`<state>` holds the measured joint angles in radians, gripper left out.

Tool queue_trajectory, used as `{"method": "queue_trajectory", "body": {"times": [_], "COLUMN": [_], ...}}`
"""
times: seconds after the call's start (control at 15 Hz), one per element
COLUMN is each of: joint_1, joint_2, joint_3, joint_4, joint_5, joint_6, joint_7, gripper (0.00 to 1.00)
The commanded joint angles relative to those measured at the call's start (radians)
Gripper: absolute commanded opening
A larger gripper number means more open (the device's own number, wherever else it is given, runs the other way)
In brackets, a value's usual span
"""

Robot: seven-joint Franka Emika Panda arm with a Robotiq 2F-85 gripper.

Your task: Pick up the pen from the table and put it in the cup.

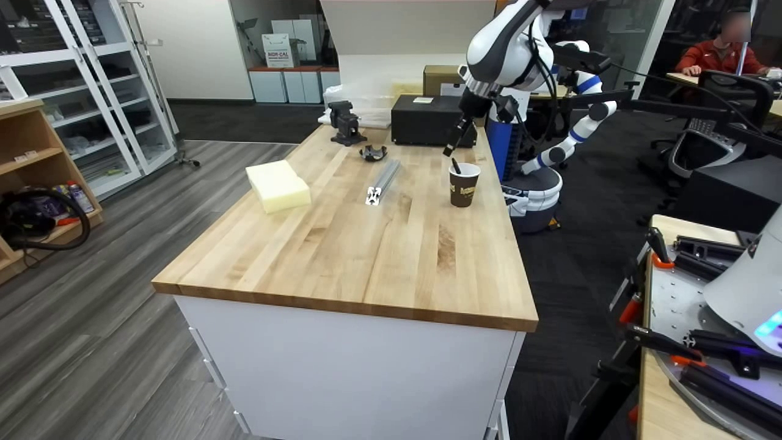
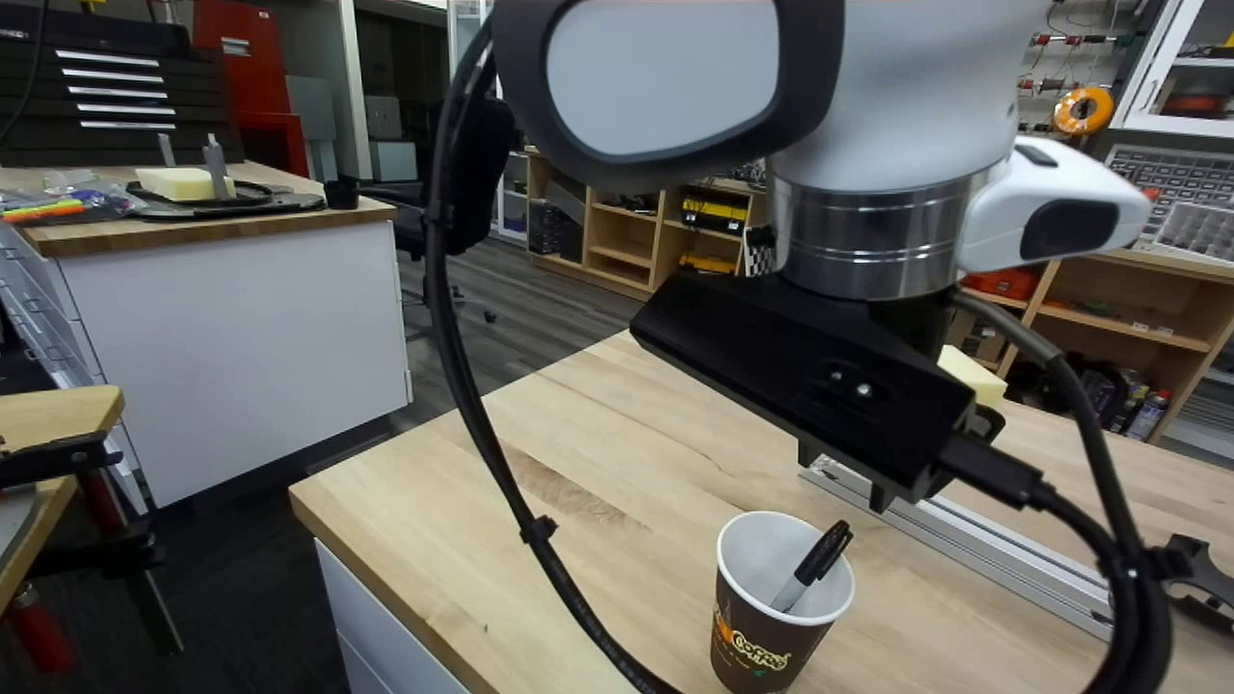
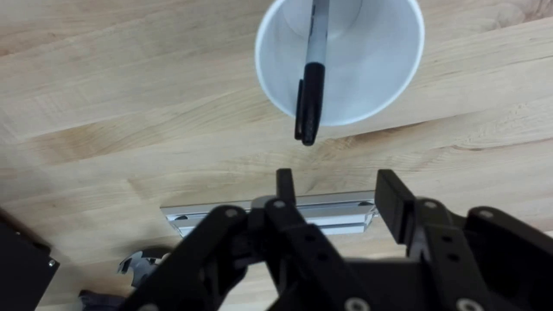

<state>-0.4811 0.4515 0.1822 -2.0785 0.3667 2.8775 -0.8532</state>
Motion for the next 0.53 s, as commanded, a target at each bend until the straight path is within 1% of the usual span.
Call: {"method": "queue_trajectory", "body": {"times": [0.0,0.13,0.2,0.27,0.33,0.4,0.47], "joint_1": [-0.046,-0.043,-0.042,-0.015,-0.014,-0.013,-0.013], "joint_2": [-0.105,-0.150,-0.170,-0.085,-0.096,-0.096,-0.092], "joint_3": [0.062,0.067,0.071,0.043,0.044,0.044,0.044], "joint_4": [-0.087,-0.113,-0.127,-0.060,-0.066,-0.066,-0.066], "joint_5": [0.058,0.076,0.083,0.051,0.052,0.052,0.052], "joint_6": [-0.011,-0.041,-0.049,-0.011,-0.012,-0.012,-0.012], "joint_7": [-0.019,-0.019,-0.020,0.000,0.000,0.000,0.000], "gripper": [0.83,0.96,0.99,1.00,0.90,0.97,1.00]}}
